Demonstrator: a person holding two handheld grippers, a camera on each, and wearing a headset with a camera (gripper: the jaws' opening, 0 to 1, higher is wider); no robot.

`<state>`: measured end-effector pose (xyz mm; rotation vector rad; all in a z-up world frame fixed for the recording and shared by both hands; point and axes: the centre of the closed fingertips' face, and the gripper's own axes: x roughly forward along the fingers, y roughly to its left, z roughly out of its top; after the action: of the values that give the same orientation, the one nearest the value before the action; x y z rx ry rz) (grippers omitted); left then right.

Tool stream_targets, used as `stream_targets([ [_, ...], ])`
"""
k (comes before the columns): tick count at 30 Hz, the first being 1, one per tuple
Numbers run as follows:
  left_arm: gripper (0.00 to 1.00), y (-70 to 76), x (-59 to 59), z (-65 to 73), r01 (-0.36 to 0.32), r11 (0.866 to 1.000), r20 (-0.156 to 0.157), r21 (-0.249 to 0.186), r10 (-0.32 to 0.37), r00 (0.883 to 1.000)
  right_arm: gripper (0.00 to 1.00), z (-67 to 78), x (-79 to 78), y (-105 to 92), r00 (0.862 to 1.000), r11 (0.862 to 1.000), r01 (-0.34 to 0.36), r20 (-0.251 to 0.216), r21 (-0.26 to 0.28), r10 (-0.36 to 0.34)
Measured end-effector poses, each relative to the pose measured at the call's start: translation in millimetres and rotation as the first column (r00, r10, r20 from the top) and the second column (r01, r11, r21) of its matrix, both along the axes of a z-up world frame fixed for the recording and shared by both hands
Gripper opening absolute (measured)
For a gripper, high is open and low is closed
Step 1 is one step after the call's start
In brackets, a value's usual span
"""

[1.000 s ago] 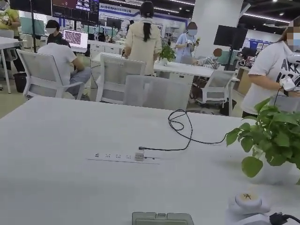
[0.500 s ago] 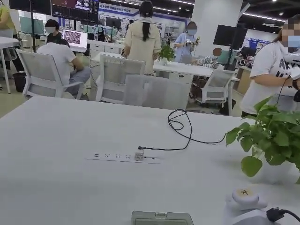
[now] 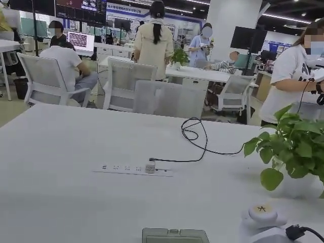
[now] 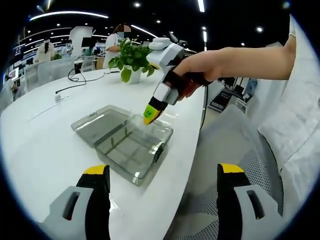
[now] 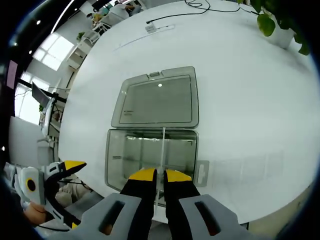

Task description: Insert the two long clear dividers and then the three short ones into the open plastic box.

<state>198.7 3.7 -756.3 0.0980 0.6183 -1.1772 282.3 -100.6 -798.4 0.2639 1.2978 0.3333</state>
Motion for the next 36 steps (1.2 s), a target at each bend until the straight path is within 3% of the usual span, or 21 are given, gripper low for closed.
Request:
stream_targets([
  [25,0.9,0.3,-2.6,-2.9,0.004,1.0,-0.007,0.007,-0.004,1.0,0.07,0.2,0.1,1.6,0.999,0.999,-0.036,0.019,-0.018,0.036],
  [36,0.94,0.2,-3.9,-7.2,0.017,1.0,-0.003,0.017,-0.017,1.0,0.1,-6.9,1.2,12.2,0.997,0.998,-0.067,0.049,0.017,0.066],
])
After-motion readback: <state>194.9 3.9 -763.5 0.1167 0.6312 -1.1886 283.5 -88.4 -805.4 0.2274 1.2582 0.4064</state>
